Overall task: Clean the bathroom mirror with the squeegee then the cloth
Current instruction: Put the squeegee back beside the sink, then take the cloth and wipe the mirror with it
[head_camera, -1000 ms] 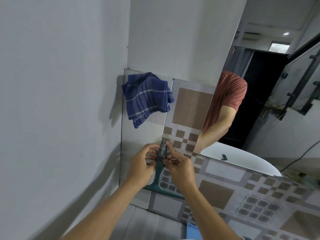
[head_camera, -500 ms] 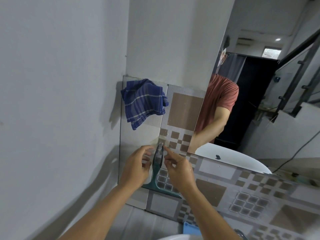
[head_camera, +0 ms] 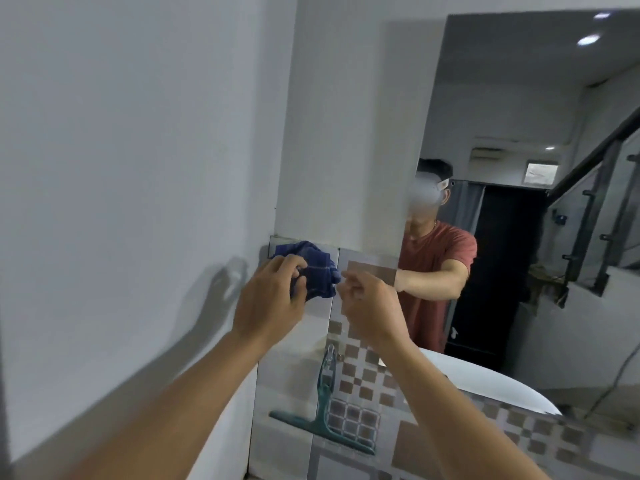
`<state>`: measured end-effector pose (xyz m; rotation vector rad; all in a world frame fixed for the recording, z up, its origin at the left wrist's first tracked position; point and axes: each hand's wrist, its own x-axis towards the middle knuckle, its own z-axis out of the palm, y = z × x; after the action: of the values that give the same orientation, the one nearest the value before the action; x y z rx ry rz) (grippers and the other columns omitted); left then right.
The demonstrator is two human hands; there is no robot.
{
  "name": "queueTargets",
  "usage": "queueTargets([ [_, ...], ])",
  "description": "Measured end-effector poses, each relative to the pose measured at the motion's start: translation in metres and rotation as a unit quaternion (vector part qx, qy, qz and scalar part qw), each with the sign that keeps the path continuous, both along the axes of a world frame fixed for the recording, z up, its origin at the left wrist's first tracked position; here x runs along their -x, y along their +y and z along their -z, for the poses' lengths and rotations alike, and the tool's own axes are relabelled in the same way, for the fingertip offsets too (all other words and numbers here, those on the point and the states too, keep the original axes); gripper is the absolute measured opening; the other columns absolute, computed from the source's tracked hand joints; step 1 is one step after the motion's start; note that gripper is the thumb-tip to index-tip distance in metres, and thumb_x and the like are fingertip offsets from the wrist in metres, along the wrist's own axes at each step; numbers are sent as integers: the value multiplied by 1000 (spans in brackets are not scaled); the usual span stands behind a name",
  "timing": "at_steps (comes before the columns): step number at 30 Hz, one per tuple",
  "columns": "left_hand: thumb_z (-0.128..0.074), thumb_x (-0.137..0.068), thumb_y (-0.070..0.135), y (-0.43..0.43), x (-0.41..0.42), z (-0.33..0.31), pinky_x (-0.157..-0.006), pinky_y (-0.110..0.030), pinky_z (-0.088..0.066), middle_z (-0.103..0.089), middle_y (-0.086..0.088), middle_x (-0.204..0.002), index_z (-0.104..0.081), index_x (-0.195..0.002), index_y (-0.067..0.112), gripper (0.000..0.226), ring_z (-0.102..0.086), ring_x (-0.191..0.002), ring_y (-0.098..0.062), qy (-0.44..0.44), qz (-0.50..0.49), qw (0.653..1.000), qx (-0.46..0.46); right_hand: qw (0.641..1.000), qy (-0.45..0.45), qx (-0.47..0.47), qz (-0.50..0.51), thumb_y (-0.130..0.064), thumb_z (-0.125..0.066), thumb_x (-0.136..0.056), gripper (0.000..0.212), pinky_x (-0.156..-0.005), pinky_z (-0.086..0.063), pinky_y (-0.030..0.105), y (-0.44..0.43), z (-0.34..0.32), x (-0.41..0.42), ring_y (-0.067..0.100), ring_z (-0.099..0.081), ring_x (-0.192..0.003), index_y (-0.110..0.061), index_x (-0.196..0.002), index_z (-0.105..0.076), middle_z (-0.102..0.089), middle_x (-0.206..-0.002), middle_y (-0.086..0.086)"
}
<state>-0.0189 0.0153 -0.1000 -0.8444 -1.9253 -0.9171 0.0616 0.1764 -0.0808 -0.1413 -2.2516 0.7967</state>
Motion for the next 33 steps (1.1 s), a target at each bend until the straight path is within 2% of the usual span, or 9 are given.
queueTargets([
  [5, -51, -98, 9, 1, 28, -45, -80, -37, -54, -62, -2, -128, -58, -130, 18, 33, -55, -116, -24, -18, -41, 995, 91, 998, -11, -67, 12, -19, -46, -103, 31, -92, -55, 40, -5, -41, 29, 26, -67, -105, -15, -128, -65, -71, -120, 8],
  [9, -52, -99, 5, 6, 44, -59, -98, -42, -52, -54, -6, -143, -48, -145, 16, 47, -50, -129, -27, -59, -65, 984, 153, 994, -72, -82, 17, -8, -45, -100, 31, -84, -59, 43, -7, -51, 51, 28, -68, -92, -13, -114, -71, -73, -110, 11],
  [13, -53, -100, 9, 10, 57, -59, -91, -43, -55, -66, -9, -127, -59, -133, 15, 34, -63, -110, -28, -93, -64, 980, 162, 994, -90, -64, 12, -7, -43, -92, 36, -73, -61, 40, -6, -52, 61, 25, -67, -80, -16, -107, -74, -71, -92, 6],
  [18, -55, -94, 6, 11, 65, -59, -65, -32, -45, -70, -4, -94, -69, -106, 18, 21, -63, -83, -22, -68, -97, 978, 172, 990, -116, -75, -8, -6, -46, -85, 35, -67, -61, 39, -3, -54, 68, 22, -67, -72, -18, -98, -76, -73, -84, 6],
  [22, -48, -93, -3, 10, 63, -65, -70, -40, -53, -61, -4, -103, -65, -106, 14, 28, -61, -87, -25, -84, -71, 982, 155, 989, -128, -68, -15, -11, -47, -89, 29, -52, -52, 26, -1, -56, 71, 17, -65, -66, -18, -94, -75, -73, -80, 4],
  [25, -48, -91, -7, 10, 54, -75, -70, -40, -54, -59, -2, -106, -64, -106, 13, 30, -60, -85, -24, -63, -52, 987, 135, 994, -101, -46, -8, -29, -49, -100, 26, -64, -54, 35, -1, -57, 71, 21, -65, -73, -13, -96, -69, -69, -81, 3],
  [27, -48, -91, -7, 10, 47, -83, -69, -37, -51, -58, 0, -105, -64, -105, 13, 29, -59, -86, -22, -51, -37, 990, 127, 996, -77, -20, -26, -34, -54, -101, 19, -60, -50, 27, 0, -57, 70, 11, -62, -74, -17, -109, -59, -62, -83, -7],
  [29, -48, -91, -5, 8, 40, -90, -69, -36, -51, -59, 0, -104, -65, -103, 14, 28, -59, -85, -20, -41, -25, 992, 118, 996, -69, 8, -51, -32, -60, -98, 24, -62, -49, 24, 0, -61, 65, 6, -62, -77, -24, -120, -53, -60, -85, -12],
  [33, -48, -94, -3, 0, 29, -103, -74, -39, -55, -59, 3, -99, -64, -99, 17, 26, -60, -84, -19, -40, -2, 995, 89, 996, -76, -35, -34, -27, -60, -98, 13, -67, -52, 25, 2, -72, 53, 9, -62, -76, -20, -106, -68, -71, -94, -1],
])
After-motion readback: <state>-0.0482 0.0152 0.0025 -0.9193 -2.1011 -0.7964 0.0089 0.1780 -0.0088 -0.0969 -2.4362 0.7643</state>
